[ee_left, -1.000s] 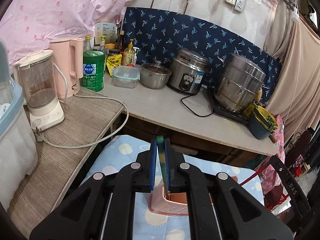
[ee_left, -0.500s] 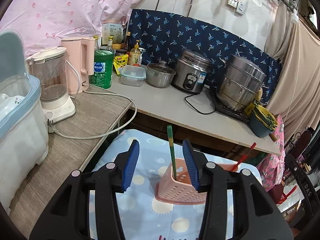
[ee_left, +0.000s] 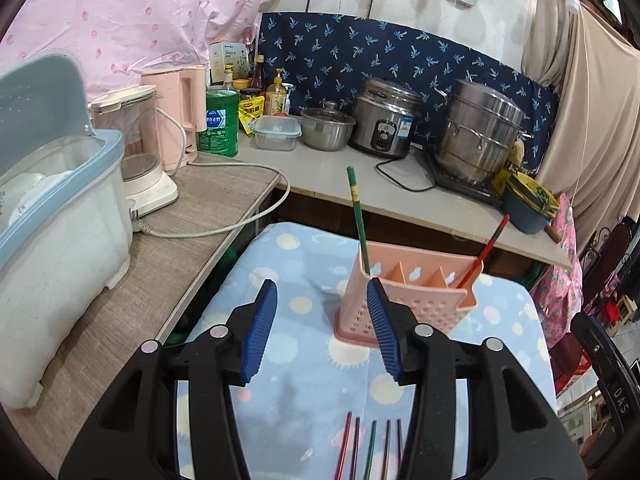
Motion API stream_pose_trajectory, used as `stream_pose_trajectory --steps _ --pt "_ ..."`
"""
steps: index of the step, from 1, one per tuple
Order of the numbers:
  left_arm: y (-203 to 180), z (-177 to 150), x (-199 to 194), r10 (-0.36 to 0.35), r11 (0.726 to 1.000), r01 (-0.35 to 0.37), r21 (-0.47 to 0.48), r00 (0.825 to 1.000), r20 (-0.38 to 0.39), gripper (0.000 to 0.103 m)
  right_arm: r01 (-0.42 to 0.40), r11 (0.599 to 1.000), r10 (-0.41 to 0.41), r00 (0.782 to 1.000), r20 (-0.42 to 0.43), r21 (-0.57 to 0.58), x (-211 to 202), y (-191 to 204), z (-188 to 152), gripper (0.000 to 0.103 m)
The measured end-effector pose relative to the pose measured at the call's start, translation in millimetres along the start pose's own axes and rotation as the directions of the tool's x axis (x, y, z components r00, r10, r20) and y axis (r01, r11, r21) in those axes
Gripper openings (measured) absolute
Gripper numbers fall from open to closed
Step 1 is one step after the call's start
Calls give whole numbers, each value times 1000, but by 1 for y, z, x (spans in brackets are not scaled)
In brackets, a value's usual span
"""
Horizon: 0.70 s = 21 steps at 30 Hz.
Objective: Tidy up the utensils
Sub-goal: 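Lower the chopsticks into the pink basket and open both tools, then move both tools back down to the remaining chopsticks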
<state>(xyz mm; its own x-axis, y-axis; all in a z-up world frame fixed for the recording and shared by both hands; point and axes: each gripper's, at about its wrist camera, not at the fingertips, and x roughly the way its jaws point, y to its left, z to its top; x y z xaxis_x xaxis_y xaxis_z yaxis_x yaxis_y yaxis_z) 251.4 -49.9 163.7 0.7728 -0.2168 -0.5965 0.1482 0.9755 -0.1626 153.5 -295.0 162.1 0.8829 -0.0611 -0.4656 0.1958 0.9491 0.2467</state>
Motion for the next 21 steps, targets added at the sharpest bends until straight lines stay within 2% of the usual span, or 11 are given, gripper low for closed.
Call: stream_pose_trajectory --steps 7,12,15,21 --pt "2 -36 -15 40 998 -39 38 999 -30 45 4 999 -6 999 -32 -45 -19 12 -33 49" --pt "10 -60 -19 40 999 -38 36 996 -74 45 3 998 -7 998 -61 -64 -34 16 -58 49" --pt "14 -76 -23 44 999 -41 35 995 -93 45 15 997 -21 997 -71 -78 -44 14 -73 53" --pt "21 -111 -26 55 998 -48 47 988 -145 45 40 996 -50 992 -115 -85 -58 5 -102 53"
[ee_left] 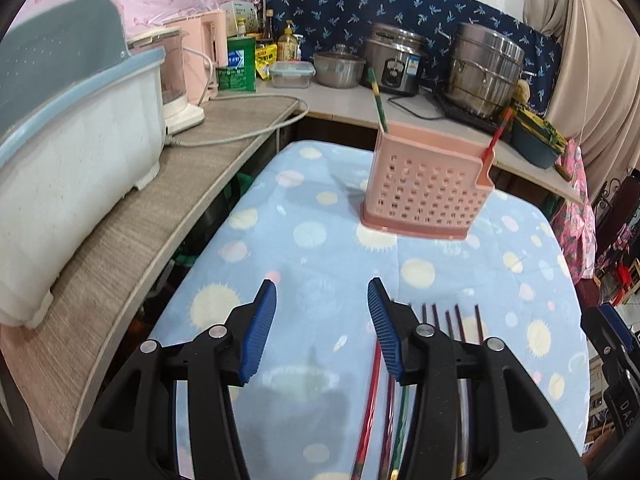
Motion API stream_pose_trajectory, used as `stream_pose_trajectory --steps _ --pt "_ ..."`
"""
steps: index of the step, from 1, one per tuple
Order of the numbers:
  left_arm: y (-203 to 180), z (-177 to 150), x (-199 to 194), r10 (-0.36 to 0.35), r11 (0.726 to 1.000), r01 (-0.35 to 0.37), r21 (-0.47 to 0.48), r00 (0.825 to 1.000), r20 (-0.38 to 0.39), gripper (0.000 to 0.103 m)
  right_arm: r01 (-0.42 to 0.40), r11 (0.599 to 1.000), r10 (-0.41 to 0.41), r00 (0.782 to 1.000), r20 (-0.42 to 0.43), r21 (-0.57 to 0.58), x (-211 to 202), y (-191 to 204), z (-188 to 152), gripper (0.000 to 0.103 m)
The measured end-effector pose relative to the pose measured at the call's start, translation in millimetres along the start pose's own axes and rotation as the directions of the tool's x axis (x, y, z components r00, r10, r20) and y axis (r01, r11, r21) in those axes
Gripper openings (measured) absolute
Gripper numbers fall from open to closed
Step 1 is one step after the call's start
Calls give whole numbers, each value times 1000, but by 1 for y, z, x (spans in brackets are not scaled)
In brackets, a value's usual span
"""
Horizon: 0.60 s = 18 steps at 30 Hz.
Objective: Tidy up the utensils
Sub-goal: 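Move both tools back down to the remaining chopsticks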
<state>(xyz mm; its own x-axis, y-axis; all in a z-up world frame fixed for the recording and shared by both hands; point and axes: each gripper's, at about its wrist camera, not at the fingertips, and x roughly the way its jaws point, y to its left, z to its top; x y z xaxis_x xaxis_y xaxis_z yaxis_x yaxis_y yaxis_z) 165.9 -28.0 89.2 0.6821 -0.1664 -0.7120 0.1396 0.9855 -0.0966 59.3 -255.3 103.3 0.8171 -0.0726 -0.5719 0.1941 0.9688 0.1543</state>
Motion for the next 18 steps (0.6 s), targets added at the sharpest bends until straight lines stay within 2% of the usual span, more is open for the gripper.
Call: stream_pose_trajectory --steps 10,18 --pt "10 -55 5 8 1000 -7 8 997 -80 45 30 999 -29 997 -77 19 -8 -14 -53 53" --pt "11 -86 2 6 999 -1 44 994 -109 45 62 998 -57 988 -144 31 -5 -24 -88 53"
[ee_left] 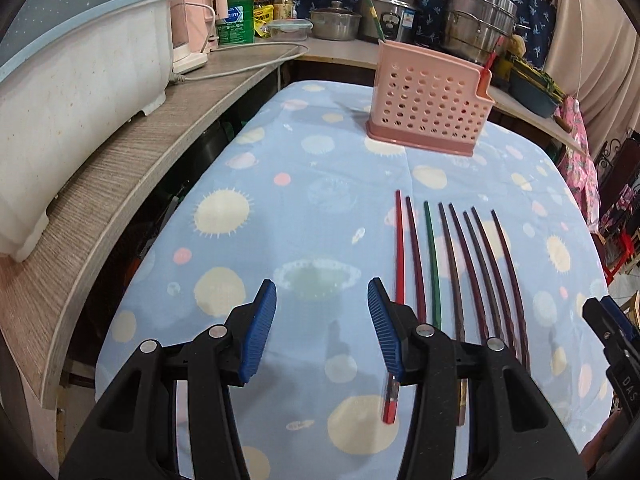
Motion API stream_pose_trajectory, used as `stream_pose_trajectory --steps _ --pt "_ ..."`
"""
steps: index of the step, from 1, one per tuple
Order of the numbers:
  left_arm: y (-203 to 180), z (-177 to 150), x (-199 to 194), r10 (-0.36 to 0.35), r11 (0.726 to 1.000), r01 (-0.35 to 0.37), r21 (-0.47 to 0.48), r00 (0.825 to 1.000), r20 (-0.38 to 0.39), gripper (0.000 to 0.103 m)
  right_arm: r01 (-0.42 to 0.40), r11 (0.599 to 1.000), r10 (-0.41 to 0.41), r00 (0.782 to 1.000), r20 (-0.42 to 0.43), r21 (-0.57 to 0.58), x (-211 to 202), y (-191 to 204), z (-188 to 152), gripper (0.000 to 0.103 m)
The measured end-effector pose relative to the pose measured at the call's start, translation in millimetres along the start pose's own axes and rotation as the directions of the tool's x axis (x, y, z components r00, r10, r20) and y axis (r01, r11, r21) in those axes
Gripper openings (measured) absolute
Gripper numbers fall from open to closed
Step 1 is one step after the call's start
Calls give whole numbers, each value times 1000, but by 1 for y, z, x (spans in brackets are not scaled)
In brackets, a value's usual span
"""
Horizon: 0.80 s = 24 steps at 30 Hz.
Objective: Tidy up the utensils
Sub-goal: 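Move both tools back down to the remaining chopsticks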
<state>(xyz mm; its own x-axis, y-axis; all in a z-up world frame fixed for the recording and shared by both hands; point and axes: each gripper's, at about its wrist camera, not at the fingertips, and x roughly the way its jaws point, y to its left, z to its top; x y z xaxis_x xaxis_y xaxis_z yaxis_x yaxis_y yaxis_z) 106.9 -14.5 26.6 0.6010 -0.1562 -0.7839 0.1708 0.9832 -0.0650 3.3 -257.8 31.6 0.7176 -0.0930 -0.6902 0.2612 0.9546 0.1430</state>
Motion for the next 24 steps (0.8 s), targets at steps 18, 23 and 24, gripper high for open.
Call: stream_pose_trajectory --steps 18,23,24 --pt "-15 -42 16 -7 998 12 61 997 -79 49 16 999 -20 994 -112 -31 27 1 -48 45" --pt "-18 -45 16 -11 998 16 66 997 -79 53 15 999 -21 992 -125 -50 30 5 -50 35" --pt "-18 -45 16 -12 998 17 66 997 -81 53 14 999 -21 992 -128 -52 31 6 -51 32"
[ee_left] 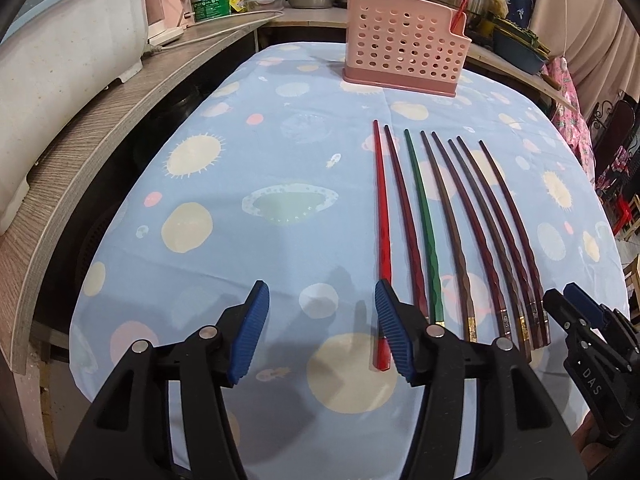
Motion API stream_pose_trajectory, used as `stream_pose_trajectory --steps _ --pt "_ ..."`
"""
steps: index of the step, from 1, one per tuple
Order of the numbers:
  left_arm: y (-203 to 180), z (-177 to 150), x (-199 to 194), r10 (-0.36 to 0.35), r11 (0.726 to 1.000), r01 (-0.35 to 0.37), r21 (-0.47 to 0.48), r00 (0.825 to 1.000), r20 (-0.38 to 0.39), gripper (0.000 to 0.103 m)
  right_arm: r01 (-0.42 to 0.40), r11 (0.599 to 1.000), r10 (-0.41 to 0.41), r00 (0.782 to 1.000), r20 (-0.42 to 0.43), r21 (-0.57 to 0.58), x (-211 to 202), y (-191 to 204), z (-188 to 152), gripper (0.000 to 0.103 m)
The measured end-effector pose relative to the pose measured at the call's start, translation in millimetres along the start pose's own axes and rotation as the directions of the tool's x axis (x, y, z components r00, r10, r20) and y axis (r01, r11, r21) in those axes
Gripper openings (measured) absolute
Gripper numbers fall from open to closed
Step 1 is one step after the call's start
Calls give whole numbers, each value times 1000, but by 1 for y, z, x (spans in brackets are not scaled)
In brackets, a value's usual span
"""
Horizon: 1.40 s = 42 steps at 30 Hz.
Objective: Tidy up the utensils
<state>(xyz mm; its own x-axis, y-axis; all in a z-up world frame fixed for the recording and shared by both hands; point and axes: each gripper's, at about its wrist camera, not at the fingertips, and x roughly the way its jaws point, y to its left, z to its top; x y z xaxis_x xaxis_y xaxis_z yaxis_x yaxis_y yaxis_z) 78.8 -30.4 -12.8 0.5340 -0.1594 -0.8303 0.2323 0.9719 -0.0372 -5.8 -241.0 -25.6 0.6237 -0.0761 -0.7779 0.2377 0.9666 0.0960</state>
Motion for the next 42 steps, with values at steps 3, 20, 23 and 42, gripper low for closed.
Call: stream_pose_trajectory --steps 3,20,23,42 --pt "-1 -1 2 -5 1000 5 -1 1000 -8 54 -4 1000 4 1000 -12 -8 3 3 -2 25" --pt "-8 -10 9 -30 999 31 15 999 -37 54 5 1000 -5 1000 -13 -3 0 -7 -11 7" --pt "-11 -12 12 -35 999 36 21 998 -45 54 3 1000 -3 1000 -11 0 0 -8 -12 7" --pt "-12 -16 17 -52 998 53 33 997 -51 23 3 1000 -3 1000 -1 -3 -2 -9 -14 7"
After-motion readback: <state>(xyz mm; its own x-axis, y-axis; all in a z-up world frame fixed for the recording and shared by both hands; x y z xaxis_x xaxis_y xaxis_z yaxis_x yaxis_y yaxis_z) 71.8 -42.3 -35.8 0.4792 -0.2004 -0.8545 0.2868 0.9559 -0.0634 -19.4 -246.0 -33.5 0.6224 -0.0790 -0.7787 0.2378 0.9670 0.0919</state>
